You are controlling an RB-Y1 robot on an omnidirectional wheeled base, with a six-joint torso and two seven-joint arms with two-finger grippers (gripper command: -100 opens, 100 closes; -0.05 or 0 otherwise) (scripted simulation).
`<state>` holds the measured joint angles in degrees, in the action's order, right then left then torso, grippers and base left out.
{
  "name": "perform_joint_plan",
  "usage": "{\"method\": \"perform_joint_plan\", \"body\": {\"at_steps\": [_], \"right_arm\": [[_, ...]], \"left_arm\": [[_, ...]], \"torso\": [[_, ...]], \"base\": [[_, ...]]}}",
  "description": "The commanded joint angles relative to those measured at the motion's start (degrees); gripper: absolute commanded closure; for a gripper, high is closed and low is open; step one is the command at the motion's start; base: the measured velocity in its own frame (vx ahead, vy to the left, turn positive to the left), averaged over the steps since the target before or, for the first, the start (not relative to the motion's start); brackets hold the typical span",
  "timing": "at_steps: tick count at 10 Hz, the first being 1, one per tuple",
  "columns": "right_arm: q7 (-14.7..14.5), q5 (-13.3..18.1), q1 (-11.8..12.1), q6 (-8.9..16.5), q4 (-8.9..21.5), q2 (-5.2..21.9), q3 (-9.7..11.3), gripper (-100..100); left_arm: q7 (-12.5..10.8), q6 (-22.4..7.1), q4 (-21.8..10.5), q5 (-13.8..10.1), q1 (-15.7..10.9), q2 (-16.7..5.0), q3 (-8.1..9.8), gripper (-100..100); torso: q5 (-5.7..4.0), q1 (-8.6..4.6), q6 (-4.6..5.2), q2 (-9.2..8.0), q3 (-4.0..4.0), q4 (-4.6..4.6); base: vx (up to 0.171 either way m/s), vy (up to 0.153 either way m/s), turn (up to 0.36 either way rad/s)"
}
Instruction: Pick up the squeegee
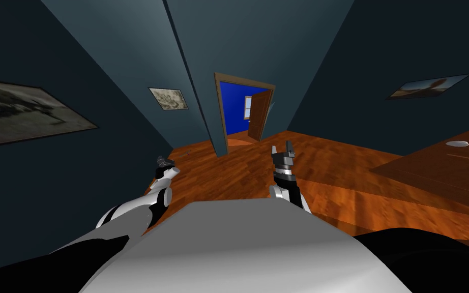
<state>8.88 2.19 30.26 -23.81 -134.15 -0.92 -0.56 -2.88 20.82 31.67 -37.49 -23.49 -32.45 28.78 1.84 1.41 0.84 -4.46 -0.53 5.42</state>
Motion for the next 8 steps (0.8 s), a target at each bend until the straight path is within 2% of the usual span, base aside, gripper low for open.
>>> {"method": "perform_joint_plan", "body": {"at_steps": [1,4,5,6,7,8], "right_arm": [[0.0,0.0,0.0,0.0,0.0,0.0,0.0,0],[0.0,0.0,0.0,0.0,0.0,0.0,0.0,0],[0.0,0.0,0.0,0.0,0.0,0.0,0.0,0],[0.0,0.0,0.0,0.0,0.0,0.0,0.0,0],[0.0,0.0,0.0,0.0,0.0,0.0,0.0,0],[0.0,0.0,0.0,0.0,0.0,0.0,0.0,0]], "left_arm": [[-0.4,1.4,-0.7,0.2,0.5,0.7,-0.04,-100],[-0.4,3.6,-1.4,0.6,1.7,2.5,0.16,-100],[-0.4,3.0,-1.0,0.5,1.6,2.2,0.21,-100],[-0.3,3.1,-0.9,0.5,1.7,2.3,0.26,0],[2.1,2.5,1.1,2.1,0.3,5.2,1.68,-100],[4.0,1.8,3.1,3.7,-1.0,7.1,3.10,-100]], "torso": [[0.00,0.00,0.00,0.00,0.00,0.00],[-0.03,-0.13,0.00,0.00,-0.01,0.01],[-0.03,-0.12,0.01,0.05,-0.03,0.01],[-0.02,-0.04,-0.01,-0.27,0.13,-0.04],[0.00,0.03,-0.02,-0.57,0.31,-0.11],[0.03,0.21,-0.06,-0.62,0.35,-0.13]], "base": [[0.220,-0.020,-0.027],[0.211,-0.048,-0.017],[0.104,-0.019,-0.004],[0.018,-0.004,0.002],[0.026,0.045,0.194],[0.047,0.090,0.294]]}}
